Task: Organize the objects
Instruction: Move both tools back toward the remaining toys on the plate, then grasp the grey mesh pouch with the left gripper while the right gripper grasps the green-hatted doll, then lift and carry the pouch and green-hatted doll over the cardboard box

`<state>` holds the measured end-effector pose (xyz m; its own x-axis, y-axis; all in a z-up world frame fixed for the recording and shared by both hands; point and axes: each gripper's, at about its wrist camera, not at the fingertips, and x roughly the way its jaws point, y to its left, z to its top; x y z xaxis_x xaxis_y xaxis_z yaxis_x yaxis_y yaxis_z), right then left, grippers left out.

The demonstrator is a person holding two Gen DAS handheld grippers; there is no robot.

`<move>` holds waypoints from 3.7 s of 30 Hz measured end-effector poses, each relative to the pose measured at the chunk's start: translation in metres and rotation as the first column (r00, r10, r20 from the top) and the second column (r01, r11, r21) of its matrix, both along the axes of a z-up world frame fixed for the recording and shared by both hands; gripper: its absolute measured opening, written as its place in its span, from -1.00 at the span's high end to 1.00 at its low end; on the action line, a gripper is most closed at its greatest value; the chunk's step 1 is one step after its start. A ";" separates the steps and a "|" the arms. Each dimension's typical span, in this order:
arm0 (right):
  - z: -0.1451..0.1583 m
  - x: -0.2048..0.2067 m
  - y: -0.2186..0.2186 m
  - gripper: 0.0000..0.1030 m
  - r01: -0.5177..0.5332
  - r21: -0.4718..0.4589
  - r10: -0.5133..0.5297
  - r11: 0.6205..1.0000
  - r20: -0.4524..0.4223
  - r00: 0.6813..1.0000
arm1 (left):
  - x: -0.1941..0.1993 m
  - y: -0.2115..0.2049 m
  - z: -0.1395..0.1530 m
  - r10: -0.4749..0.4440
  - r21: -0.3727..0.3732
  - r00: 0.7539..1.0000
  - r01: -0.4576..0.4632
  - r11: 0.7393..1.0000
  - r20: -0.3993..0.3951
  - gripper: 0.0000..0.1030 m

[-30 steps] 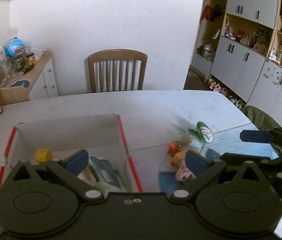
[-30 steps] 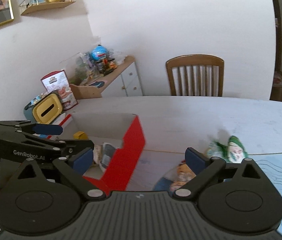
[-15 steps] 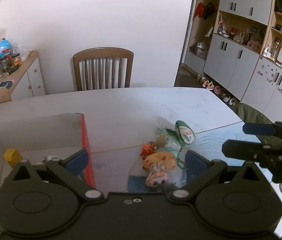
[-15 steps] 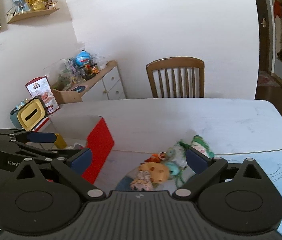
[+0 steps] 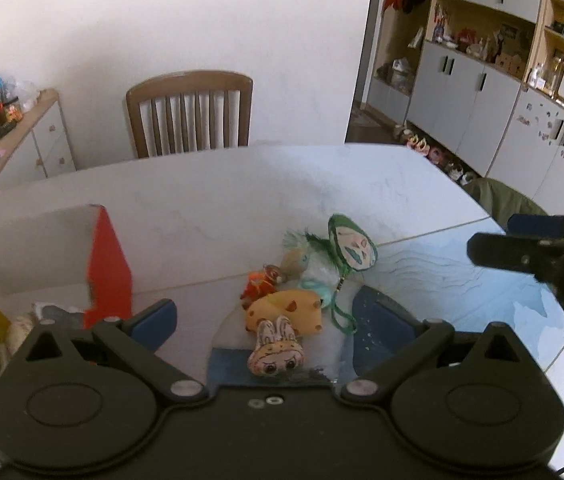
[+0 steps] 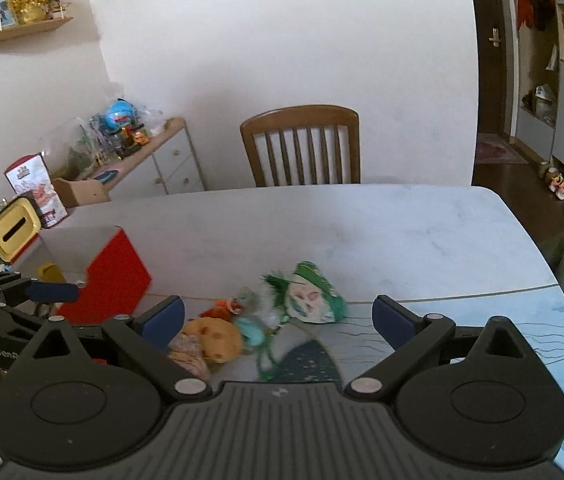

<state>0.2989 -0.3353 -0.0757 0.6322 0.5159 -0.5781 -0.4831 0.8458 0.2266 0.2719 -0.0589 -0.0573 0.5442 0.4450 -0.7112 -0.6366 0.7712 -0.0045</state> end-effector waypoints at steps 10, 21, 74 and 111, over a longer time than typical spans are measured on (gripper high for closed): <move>-0.034 0.033 -0.007 -0.96 -0.004 -0.036 0.002 0.999 -0.059 0.998 | 0.014 -0.003 -0.051 -0.009 -0.066 0.995 0.002 0.998 -0.102 -0.99; -0.064 0.083 0.021 -0.94 -0.043 -0.070 0.037 0.997 -0.084 0.996 | 0.015 -0.011 -0.081 0.012 -0.121 0.990 -0.029 0.992 -0.139 -0.93; -0.079 0.120 0.037 0.89 -0.091 -0.033 0.086 0.995 -0.145 0.986 | 0.011 -0.016 -0.070 0.002 -0.177 0.994 -0.022 0.984 -0.111 0.38; -0.121 0.132 0.044 -0.08 -0.097 -0.058 0.083 0.994 -0.210 0.974 | 0.003 -0.008 -0.071 0.055 -0.202 0.992 -0.077 0.976 -0.115 0.38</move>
